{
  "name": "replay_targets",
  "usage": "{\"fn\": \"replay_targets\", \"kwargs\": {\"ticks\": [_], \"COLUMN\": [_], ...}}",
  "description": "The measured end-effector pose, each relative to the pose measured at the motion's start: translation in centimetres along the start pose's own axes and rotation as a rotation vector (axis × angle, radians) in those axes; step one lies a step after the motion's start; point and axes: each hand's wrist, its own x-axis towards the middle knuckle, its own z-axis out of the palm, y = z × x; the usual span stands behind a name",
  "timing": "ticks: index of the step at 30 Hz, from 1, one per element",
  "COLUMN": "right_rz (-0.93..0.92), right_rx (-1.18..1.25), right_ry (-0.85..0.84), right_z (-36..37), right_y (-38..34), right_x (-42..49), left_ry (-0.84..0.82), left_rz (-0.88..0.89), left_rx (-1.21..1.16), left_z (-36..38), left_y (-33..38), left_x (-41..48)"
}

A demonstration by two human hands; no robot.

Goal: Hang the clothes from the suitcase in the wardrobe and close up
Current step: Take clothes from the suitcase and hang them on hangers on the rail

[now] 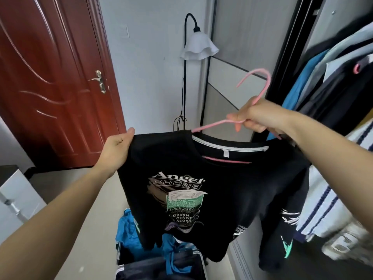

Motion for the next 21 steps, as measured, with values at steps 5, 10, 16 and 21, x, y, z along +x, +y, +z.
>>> {"fn": "replay_targets", "kwargs": {"ticks": [5, 10, 16, 21], "right_rz": [0.007, -0.001, -0.047, -0.079], "right_rx": [0.105, 0.138, 0.205, 0.125], "right_ry": [0.054, 0.003, 0.006, 0.048], "right_z": [-1.1, 1.3, 3.0, 4.1], "right_y": [0.1, -0.9, -2.3, -2.5], "right_x": [-0.1, 0.5, 0.9, 0.8], "left_ry": [0.041, -0.091, -0.067, -0.021], "left_rz": [-0.066, 0.213, 0.485, 0.472], "left_rx": [0.024, 0.192, 0.651, 0.575], "left_z": [-0.7, 1.0, 5.0, 6.0], "left_y": [0.5, 4.5, 6.1, 5.8], "left_x": [0.6, -0.1, -1.7, -1.6]}}
